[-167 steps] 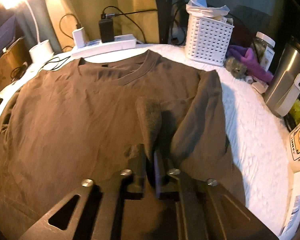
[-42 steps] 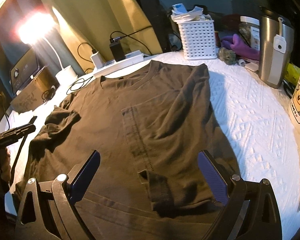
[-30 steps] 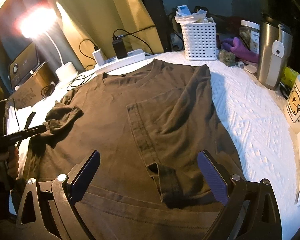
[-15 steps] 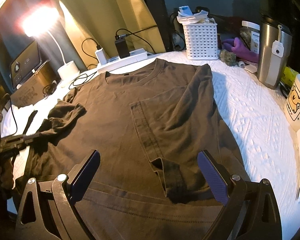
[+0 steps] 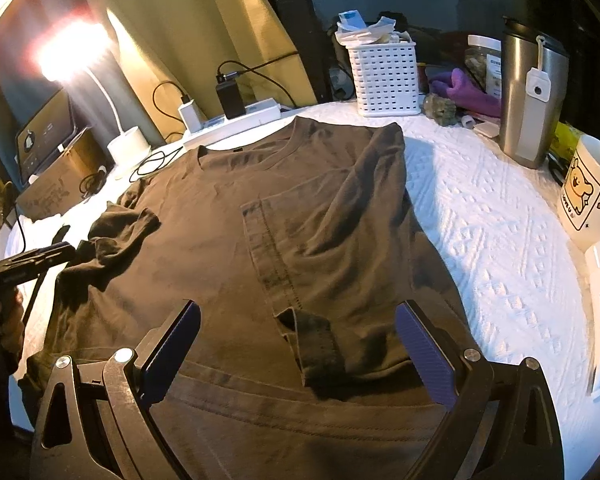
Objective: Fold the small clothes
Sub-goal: 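Grasp the shirt's side edge near the left gripper with the left gripper, then fold the held side toward the shirt's center, open left gripper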
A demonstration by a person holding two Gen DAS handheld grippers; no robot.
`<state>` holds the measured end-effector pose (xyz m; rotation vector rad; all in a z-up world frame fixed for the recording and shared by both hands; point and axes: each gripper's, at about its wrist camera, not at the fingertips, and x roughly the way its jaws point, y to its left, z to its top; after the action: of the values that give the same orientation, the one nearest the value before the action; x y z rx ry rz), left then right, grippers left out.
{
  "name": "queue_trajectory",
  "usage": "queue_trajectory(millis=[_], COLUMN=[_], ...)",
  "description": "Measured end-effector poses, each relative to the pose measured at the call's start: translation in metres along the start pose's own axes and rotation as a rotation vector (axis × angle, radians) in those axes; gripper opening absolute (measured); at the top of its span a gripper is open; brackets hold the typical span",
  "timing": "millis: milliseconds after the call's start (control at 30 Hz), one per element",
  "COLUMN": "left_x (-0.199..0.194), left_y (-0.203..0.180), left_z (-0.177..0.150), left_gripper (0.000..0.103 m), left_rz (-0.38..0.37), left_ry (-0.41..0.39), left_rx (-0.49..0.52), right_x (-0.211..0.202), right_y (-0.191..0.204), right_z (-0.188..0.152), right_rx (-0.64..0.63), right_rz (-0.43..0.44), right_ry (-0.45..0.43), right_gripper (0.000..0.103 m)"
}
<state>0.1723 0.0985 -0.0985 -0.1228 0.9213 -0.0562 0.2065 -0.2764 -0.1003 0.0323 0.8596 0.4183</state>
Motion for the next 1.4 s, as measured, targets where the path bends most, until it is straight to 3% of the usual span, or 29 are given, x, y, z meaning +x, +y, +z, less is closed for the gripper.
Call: queue_trajectory(millis=[100, 133, 167, 200, 333, 533, 967, 1100, 1133, 1200, 1233, 1400], left_x=[0.007, 0.007, 0.006, 0.005, -0.006, -0.021, -0.008, -0.024, -0.029, -0.032, -0.031, -0.014], left_y=[-0.003, -0.006, -0.012, -0.016, -0.034, -0.061, -0.086, -0.076, -0.072, -0.064, -0.060, -0.048], left_z=[-0.004, -0.005, -0.006, -0.007, -0.009, -0.011, -0.025, -0.015, -0.009, 0.000, 0.004, 0.013], left_gripper=[0.054, 0.049, 0.030, 0.022, 0.006, 0.006, 0.007, 0.008, 0.012, 0.030, 0.047, 0.050], left_rz=[-0.009, -0.010, -0.007, -0.002, -0.001, -0.040, -0.119, -0.128, -0.122, -0.109, -0.101, -0.099], left_ry=[0.004, -0.004, -0.016, -0.015, -0.033, -0.057, 0.093, 0.050, 0.028, -0.003, -0.011, 0.011], left_rx=[0.019, 0.033, 0.058, 0.071, 0.124, 0.192, 0.221, 0.187, 0.170, 0.137, 0.118, 0.047], right_x=[0.002, 0.003, 0.003, 0.003, 0.004, 0.004, -0.001, 0.000, 0.000, 0.001, 0.002, 0.005], right_y=[-0.002, -0.003, -0.004, -0.005, -0.006, -0.007, -0.021, -0.023, -0.023, -0.024, -0.024, -0.025], right_z=[-0.001, -0.001, -0.001, -0.001, 0.000, -0.002, -0.012, -0.011, -0.010, -0.009, -0.008, -0.007], right_rx=[0.004, 0.004, 0.005, 0.007, 0.011, 0.012, 0.038, 0.041, 0.040, 0.038, 0.037, 0.033], right_rz=[-0.004, -0.005, -0.005, -0.006, -0.005, 0.007, 0.006, 0.009, 0.010, 0.012, 0.013, 0.005], right_ry=[0.008, 0.008, 0.009, 0.011, 0.011, 0.008, 0.004, 0.001, -0.001, -0.001, 0.000, 0.006], right_gripper=[0.098, 0.098, 0.098, 0.098, 0.098, 0.098, 0.098, 0.098, 0.099, 0.098, 0.098, 0.098])
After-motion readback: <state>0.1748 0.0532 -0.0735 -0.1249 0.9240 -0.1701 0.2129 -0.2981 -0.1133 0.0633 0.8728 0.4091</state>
